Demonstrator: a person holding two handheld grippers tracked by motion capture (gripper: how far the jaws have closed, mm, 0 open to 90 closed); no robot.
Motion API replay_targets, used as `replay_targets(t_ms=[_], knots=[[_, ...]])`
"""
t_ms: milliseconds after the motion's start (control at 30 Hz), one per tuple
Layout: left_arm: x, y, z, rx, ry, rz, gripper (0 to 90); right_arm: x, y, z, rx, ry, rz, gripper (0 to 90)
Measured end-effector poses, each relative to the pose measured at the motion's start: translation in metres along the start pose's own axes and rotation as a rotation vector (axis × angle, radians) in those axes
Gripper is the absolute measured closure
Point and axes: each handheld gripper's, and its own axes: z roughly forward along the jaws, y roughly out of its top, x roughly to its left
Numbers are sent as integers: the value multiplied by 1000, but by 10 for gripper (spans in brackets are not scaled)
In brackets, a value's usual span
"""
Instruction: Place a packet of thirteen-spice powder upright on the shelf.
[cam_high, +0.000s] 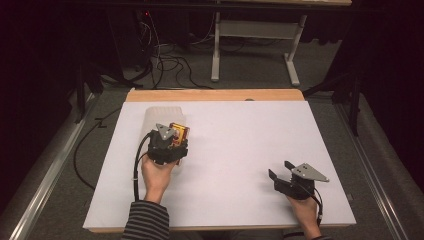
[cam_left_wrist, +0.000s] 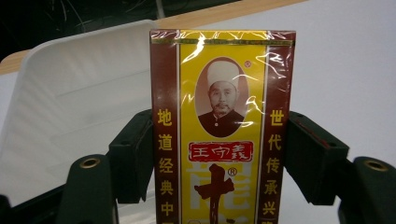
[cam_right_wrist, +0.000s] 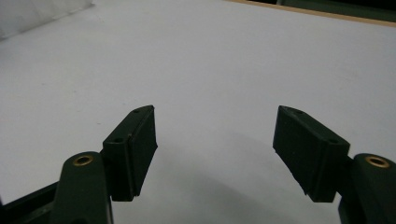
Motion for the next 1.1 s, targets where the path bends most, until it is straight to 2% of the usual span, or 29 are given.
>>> replay_targets(t_ms=[167, 433, 667, 1100], knots=[[3, -2, -2, 0, 19, 10, 325, 0, 0, 0, -5, -4, -2, 307], [11, -13, -6, 2, 32, -14, 325, 1, 0, 0, 1, -7, -5, 306], [12, -16, -8, 6, 42, -4, 325, 1, 0, 0, 3, -9, -3, 306], [14, -26, -9, 12, 37, -14, 324, 1, 0, 0, 1, -7, -7, 306]])
